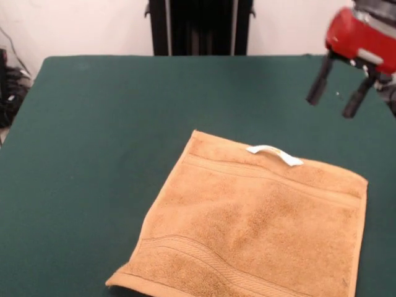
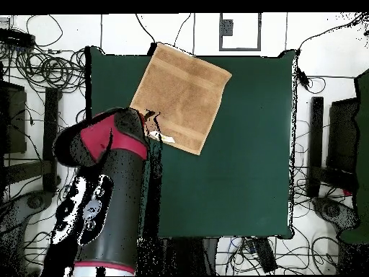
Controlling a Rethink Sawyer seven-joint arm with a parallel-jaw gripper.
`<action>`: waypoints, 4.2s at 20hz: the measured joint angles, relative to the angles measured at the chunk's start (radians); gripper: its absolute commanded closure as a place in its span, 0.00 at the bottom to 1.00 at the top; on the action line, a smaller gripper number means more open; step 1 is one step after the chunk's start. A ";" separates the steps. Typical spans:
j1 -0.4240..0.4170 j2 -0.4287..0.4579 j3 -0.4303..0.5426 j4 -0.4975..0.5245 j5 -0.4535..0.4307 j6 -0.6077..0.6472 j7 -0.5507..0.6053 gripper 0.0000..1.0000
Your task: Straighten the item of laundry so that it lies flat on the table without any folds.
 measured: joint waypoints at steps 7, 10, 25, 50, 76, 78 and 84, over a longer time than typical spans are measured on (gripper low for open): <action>-0.100 -0.111 0.069 0.027 -0.011 0.000 0.000 0.00; -0.120 -0.135 0.091 0.029 -0.021 0.000 0.000 0.00; -0.222 -0.191 0.224 0.040 -0.094 0.009 0.000 0.00; -0.458 -0.192 0.436 0.126 -0.277 0.051 -0.019 0.00; -0.506 -0.181 0.529 0.156 -0.465 -0.047 -0.019 1.00; -0.507 -0.177 0.530 0.155 -0.476 -0.047 -0.019 1.00; -0.519 -0.142 0.558 0.155 -0.515 -0.047 -0.019 1.00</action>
